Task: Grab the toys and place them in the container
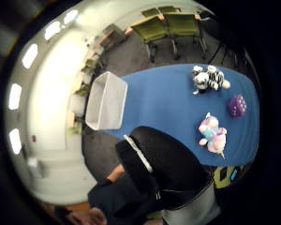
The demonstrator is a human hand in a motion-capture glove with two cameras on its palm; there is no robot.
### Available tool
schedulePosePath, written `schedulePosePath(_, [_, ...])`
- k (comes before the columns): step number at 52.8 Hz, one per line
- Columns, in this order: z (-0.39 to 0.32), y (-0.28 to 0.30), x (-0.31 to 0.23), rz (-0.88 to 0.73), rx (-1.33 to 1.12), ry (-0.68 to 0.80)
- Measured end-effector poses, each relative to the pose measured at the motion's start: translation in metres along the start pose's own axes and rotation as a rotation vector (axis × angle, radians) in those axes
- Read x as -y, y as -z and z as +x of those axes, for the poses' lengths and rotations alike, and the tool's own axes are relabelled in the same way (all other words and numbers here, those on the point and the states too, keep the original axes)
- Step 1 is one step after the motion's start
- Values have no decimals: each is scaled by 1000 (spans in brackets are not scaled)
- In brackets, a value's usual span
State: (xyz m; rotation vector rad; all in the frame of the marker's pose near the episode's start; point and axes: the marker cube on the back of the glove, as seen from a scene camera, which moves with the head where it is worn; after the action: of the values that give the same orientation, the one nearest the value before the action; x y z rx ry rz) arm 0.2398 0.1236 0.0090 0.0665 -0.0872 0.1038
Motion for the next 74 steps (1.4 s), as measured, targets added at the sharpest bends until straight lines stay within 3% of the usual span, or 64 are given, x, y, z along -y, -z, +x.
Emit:
schedulePosePath(19, [57, -142, -15, -79, 15, -19])
schedulePosePath(33, [81, -212, -29, -197, -29, -43])
schedulePosePath(54, [109, -223, -56, -183, 24, -117])
schedulePosePath(67, [97, -209, -56, 13, -82, -62])
schedulePosePath(74, [96, -209, -46, -41, -91, -65])
